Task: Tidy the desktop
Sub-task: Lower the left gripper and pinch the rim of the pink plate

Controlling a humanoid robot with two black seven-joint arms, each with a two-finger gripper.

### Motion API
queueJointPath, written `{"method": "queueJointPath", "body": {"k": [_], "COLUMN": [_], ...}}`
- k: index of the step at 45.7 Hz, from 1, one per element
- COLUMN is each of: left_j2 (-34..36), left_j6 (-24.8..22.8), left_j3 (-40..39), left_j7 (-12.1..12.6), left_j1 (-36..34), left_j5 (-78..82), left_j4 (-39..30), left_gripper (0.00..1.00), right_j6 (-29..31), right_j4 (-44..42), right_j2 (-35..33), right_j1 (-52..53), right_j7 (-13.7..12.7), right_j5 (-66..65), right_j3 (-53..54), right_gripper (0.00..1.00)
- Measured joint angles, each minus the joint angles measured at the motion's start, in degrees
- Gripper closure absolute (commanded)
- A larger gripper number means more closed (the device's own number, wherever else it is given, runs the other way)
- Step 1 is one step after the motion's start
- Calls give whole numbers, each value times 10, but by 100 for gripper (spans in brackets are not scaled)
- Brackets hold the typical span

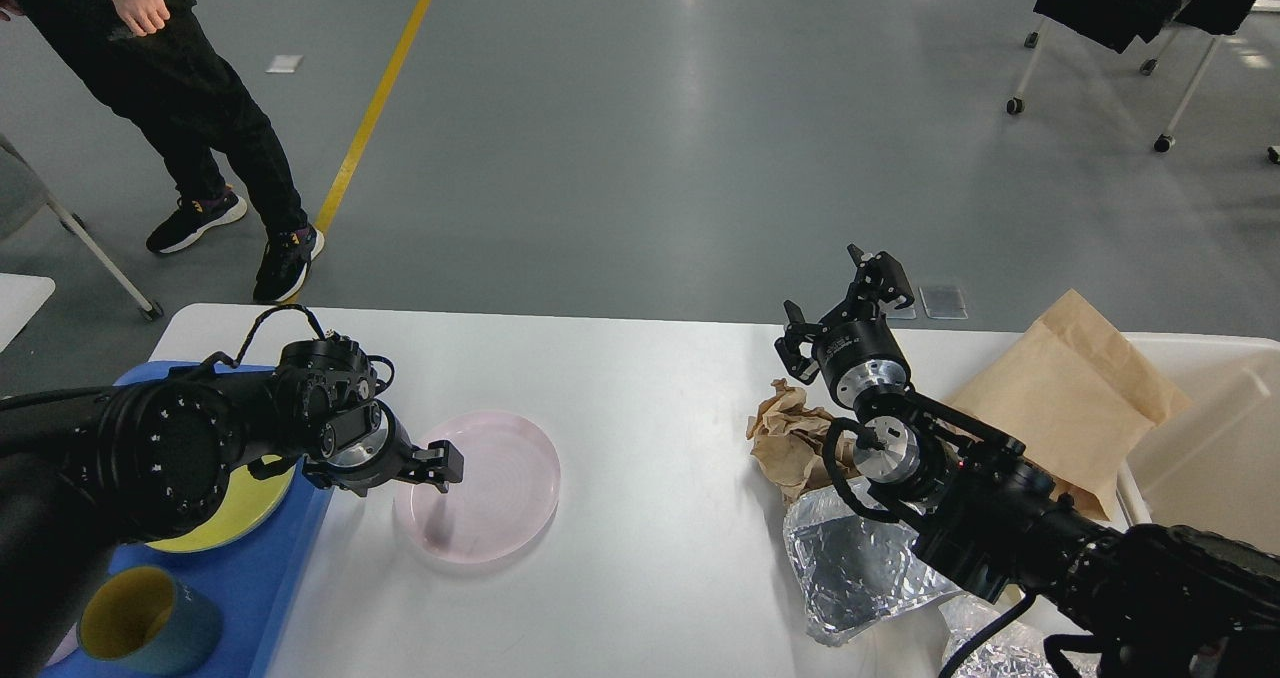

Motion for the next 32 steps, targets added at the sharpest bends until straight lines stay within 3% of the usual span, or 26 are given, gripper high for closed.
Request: {"method": "queueJointPath", "body": {"k": [18,28,32], "left_j2": [0,0,0], "left_j6": [-7,-42,-66], "left_j3": [-9,-9,-9], "left_j7": [-1,-1,-1], "left_j1": [5,6,6], "left_j5": [1,3,2], "left_j4": [-1,-1,-1], "left_gripper": [33,67,75], "right_j6": [0,0,0], "right_j4": [0,0,0], "right_j2": [0,0,0], "right_j1": [0,0,0], "right_j7": [0,0,0], "right_j5": [0,0,0], "right_j3": [0,0,0], "right_gripper": [0,0,0]}}
